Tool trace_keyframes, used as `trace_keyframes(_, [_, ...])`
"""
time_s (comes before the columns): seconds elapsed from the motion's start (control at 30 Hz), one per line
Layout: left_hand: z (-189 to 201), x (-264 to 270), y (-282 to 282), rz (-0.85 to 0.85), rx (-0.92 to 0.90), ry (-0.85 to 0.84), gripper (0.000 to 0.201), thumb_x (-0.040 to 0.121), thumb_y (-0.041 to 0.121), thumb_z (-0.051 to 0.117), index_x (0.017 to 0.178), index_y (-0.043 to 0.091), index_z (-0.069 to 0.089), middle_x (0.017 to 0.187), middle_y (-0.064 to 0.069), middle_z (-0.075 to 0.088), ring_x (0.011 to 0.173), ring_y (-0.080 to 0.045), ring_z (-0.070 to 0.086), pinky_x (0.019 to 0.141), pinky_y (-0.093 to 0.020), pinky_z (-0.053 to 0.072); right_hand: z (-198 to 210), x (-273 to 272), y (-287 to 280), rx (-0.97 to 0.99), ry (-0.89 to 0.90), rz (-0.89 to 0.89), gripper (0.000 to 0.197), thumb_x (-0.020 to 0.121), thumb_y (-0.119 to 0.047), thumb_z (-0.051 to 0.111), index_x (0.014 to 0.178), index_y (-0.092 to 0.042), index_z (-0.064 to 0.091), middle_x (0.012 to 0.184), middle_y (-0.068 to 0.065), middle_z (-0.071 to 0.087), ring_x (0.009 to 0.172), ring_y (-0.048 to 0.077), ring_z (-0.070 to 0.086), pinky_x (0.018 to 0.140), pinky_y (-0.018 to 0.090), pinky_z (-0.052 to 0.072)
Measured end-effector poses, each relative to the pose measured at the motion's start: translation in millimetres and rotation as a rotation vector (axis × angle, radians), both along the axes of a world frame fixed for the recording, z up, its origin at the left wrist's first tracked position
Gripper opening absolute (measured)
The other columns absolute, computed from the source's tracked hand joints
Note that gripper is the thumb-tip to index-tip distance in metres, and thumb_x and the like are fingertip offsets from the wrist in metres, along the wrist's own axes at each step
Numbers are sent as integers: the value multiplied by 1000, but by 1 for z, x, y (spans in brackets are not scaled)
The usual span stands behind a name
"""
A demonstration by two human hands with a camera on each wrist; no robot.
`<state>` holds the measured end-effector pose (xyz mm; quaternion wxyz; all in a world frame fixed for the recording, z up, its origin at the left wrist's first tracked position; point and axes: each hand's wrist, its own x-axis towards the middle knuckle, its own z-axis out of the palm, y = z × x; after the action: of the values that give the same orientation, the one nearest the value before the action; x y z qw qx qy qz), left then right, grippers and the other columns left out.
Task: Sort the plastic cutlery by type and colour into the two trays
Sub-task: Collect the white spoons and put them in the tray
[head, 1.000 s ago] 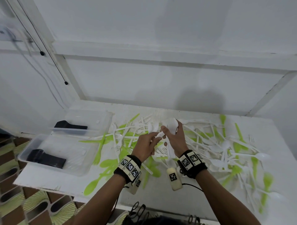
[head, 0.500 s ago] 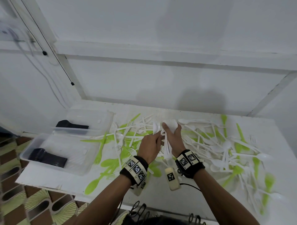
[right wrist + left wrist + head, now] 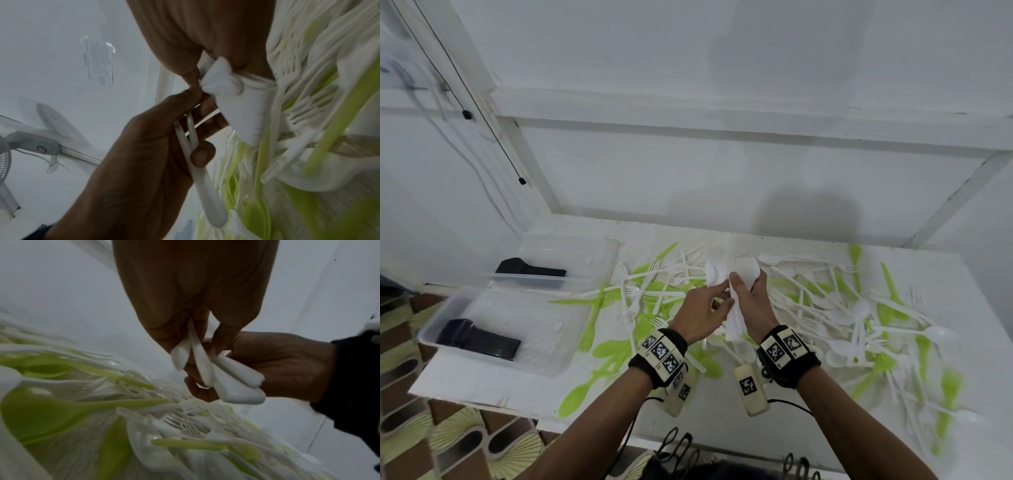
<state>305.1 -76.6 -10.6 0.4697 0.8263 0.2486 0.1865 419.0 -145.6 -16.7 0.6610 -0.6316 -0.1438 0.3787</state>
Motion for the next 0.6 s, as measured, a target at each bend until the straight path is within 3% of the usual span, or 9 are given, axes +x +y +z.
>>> trace_keyframes(0.07, [-2, 2, -1, -9, 51, 9, 34, 97, 27, 60, 129, 15, 66, 98, 7, 74, 71, -2, 66, 68, -25, 56, -1, -1, 0, -2, -28, -5, 43, 103, -20, 58, 140, -23, 38, 129, 4, 62, 113, 19, 67, 92, 38, 59])
trace_keyframes(0.17, [-5, 5, -1, 3, 133, 53, 39, 91, 39, 53, 120, 17, 67, 95, 6, 72, 72, -6, 65, 69, -33, 55, -2, -3, 1, -28, -62, -8, 40, 103, -19, 58, 138, -22, 38, 122, 2, 64, 104, 16, 70, 89, 36, 60])
trace_keyframes(0.23, [-8, 6, 0, 17, 177, 68, 44, 89, 35, 50, 127, 18, 65, 87, 5, 71, 71, -9, 64, 68, -34, 52, -2, -3, 3, -79, -97, -24, 42, 101, -26, 59, 137, -23, 36, 121, 1, 63, 109, 19, 67, 94, 41, 57])
trace_keyframes(0.33, [-11, 6, 1, 55, 180, 94, 46, 88, 31, 47, 127, 17, 65, 78, 1, 68, 72, -16, 64, 68, -37, 51, 1, -2, 8, -119, -50, -43, 40, 101, -27, 56, 133, -23, 34, 118, -1, 60, 108, 18, 62, 89, 35, 53])
trace_keyframes(0.43, [-16, 5, -1, 40, 123, 116, 39, 88, 28, 44, 118, 15, 66, 78, -3, 67, 68, -20, 59, 65, -38, 49, 1, -1, 13, -142, 29, -65, 33, 100, -22, 54, 126, -19, 33, 113, 1, 56, 101, 18, 60, 84, 36, 52])
trace_keyframes(0.53, [-13, -1, -2, 3, -5, 101, 41, 92, 21, 44, 127, 22, 66, 88, -1, 70, 66, -21, 59, 63, -35, 47, -2, 0, 15, -175, 69, -90, 32, 100, -21, 53, 124, -11, 35, 106, 2, 53, 94, 19, 58, 80, 37, 50])
trace_keyframes(0.6, [-9, -4, -4, -3, -129, 82, 44, 97, 10, 44, 133, 27, 64, 91, 3, 70, 61, -23, 60, 52, -33, 48, -2, 4, 18, -170, 160, -114, 28, 98, -21, 53, 119, -9, 38, 101, 6, 52, 89, 23, 57, 75, 37, 48])
